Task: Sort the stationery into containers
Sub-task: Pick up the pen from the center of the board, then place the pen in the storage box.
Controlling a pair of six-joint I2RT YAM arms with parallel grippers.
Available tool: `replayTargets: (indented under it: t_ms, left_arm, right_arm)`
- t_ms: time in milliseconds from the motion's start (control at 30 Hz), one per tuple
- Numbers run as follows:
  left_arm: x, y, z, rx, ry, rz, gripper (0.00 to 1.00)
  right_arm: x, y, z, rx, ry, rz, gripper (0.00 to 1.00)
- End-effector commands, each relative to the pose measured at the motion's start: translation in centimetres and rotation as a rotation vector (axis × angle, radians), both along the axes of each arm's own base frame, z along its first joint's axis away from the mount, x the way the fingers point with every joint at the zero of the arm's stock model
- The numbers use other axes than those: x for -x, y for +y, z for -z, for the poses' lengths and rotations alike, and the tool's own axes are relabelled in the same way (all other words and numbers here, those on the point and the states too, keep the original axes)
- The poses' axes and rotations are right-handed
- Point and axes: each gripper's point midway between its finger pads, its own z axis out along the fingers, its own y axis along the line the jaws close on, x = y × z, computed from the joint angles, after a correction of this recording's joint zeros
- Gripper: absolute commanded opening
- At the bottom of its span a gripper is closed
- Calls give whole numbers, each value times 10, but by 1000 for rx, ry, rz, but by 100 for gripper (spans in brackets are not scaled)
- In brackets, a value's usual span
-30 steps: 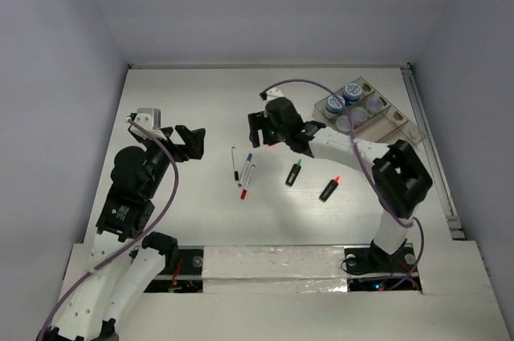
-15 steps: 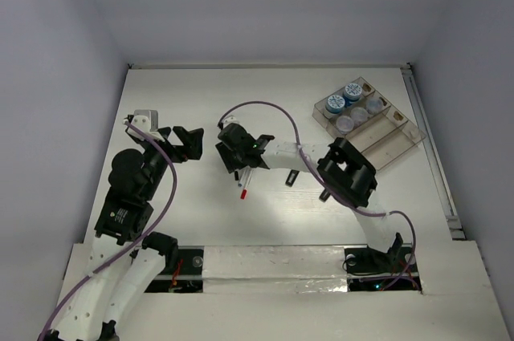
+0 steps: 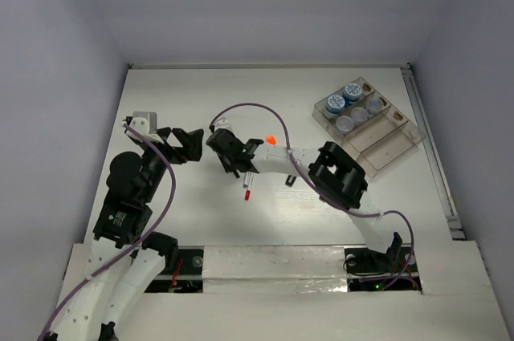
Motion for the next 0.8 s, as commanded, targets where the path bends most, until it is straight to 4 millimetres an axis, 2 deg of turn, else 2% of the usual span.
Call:
replayTargets:
  t_ms: [0,100,133,167,233,267,300,333,367,400,433,467,500,533,567,600,633,667,733,767]
  left_arm:
    - [1,0,-10,7,-44,4,99]
    - [0,0,-10,7,-43,1,99]
    - [1,0,-10,9,-44,1,99]
    - [1,0,-10,7,-44,2,99]
    - [1,0,-10,7,-44,1,99]
    - [1,0,-10,8,-46,2,99]
    - [1,0,-9,6,-45,4,99]
    - [2,-3,-9,6,-45,16,99]
    - [2,-4,-8,5,-42,19,99]
    - [1,-4,-7,5,-41,19,99]
    - [3,-9,-7,3,-41,50,99]
    - [5,-14,-7,4,-41,74,99]
    - [5,-16,-6,2,-40,85,99]
    - [6,-19,-6,1,-41,102,99]
    - [6,-20,-6,-1,-40,110,99]
    - [7,-23,-6,-2,-38,119,99]
    - [7,-23,-5,-4,-37,119,99]
    - [7,-23,-5,-4,-37,118,99]
    - [8,-25,-5,-2,-35,127,99]
    - [7,-25,-5,-5,-33,125,99]
  right_arm:
    - [4,11,9,-28,22,4,0]
    - [-8,33,-50,-191,-71,-4,0]
    - [-10,38,-85,-263,-113,-5,0]
    - [-16,37,-105,-307,-141,3,0]
    - [-34,27,-141,-398,-200,43,0]
    - [-38,15,-178,-458,-245,65,0]
    - [-55,-3,-198,-506,-286,113,0]
    - [-59,-24,-191,-489,-289,149,0]
    - [-67,-46,-201,-502,-321,201,0]
    - [-71,-71,-240,-579,-380,244,0]
    - [-86,-115,-218,-537,-376,333,0]
    - [-92,-142,-220,-539,-391,390,0]
    - [-90,-173,-243,-590,-424,444,0]
    - [-99,-222,-220,-544,-422,542,0]
    - [-100,-250,-219,-540,-441,598,0]
    - [-95,-277,-232,-572,-468,650,0]
    - [-95,-301,-230,-570,-477,698,0]
    - [-95,-341,-212,-537,-477,784,0]
    - [-89,-378,-215,-545,-508,869,0]
    - [-88,-408,-210,-531,-524,941,0]
